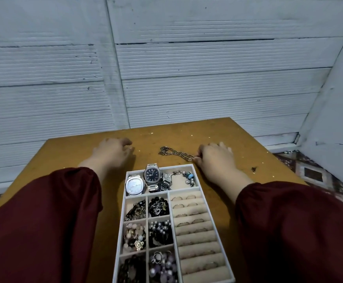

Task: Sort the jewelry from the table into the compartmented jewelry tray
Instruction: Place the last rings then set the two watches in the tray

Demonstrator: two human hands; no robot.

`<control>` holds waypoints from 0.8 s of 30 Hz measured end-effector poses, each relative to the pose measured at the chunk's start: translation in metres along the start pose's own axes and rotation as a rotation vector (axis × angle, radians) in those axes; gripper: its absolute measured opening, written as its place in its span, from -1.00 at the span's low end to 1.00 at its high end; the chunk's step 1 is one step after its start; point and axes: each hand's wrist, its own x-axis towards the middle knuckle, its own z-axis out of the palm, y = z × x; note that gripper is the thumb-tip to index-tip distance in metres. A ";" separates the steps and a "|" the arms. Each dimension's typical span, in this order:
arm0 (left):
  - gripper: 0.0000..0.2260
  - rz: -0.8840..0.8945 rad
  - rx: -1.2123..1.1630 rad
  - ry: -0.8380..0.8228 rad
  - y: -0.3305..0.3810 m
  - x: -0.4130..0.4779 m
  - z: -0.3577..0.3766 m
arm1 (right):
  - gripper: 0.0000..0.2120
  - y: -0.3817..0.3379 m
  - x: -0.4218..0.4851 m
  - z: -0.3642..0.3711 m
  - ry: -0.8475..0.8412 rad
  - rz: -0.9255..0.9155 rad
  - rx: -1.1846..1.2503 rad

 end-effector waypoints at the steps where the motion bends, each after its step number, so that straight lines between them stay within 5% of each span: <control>1: -0.61 0.007 0.040 -0.021 -0.004 -0.003 0.004 | -0.74 0.000 -0.001 0.000 0.016 0.002 0.006; 24: -0.56 -0.040 0.009 -0.011 -0.005 -0.082 0.033 | -0.89 -0.045 -0.020 -0.076 0.352 -0.005 0.473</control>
